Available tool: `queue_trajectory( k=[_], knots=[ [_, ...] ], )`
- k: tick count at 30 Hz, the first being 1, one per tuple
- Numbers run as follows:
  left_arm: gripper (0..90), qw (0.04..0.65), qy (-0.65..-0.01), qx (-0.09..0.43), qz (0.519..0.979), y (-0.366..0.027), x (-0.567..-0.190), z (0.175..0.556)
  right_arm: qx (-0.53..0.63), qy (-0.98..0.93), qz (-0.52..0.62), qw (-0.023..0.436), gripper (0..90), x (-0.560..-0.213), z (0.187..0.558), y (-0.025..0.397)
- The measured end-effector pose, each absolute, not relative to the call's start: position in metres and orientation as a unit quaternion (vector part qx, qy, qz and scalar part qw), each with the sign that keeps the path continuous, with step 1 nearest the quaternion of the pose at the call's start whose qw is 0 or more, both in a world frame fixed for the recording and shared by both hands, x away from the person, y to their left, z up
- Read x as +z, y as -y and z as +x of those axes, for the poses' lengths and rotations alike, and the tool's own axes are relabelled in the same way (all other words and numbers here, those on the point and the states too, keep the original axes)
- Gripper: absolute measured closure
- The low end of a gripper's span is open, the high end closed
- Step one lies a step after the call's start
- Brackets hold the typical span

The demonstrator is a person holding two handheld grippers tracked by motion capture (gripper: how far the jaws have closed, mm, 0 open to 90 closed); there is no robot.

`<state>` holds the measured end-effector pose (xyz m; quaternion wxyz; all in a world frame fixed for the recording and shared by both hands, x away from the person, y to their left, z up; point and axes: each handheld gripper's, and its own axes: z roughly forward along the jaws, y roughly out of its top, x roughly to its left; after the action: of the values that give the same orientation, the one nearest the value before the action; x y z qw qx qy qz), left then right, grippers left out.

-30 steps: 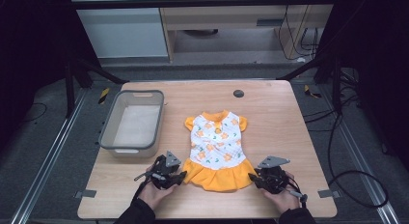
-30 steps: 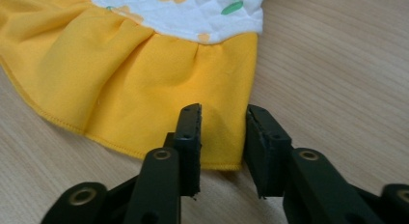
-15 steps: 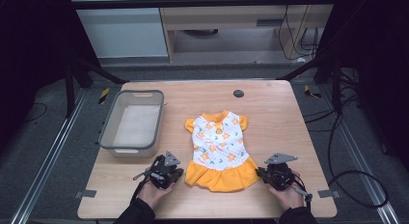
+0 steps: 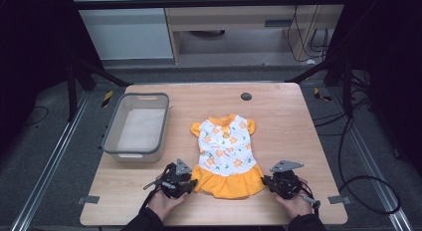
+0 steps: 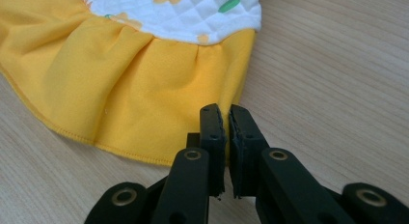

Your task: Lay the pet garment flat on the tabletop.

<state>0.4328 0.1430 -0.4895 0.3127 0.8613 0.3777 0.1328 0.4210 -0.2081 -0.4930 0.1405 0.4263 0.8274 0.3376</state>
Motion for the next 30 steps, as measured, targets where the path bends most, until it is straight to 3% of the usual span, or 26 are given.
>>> queue_trajectory(
  k=[3,6,18,23,30],
  knots=[
    [81.0,0.313,-0.383,0.122,0.860,-0.142,-0.489,0.434,0.337,-0.827,0.429,0.139,85.8,-0.493,0.421,0.208],
    [85.2,0.313,-0.382,0.120,0.861,-0.142,-0.488,0.435,0.337,-0.827,0.427,0.140,85.8,-0.493,0.421,0.208],
    [86.0,0.297,-0.381,0.152,0.862,-0.148,-0.486,0.436,0.333,-0.826,0.429,0.149,85.5,-0.492,0.421,0.210],
    [81.8,0.316,-0.374,0.148,0.859,-0.153,-0.482,0.433,0.343,-0.822,0.429,0.150,79.1,-0.491,0.420,0.212],
    [63.7,0.348,-0.389,0.167,0.836,-0.176,-0.469,0.428,0.390,-0.792,0.435,0.177,68.3,-0.482,0.417,0.225]
  ],
)
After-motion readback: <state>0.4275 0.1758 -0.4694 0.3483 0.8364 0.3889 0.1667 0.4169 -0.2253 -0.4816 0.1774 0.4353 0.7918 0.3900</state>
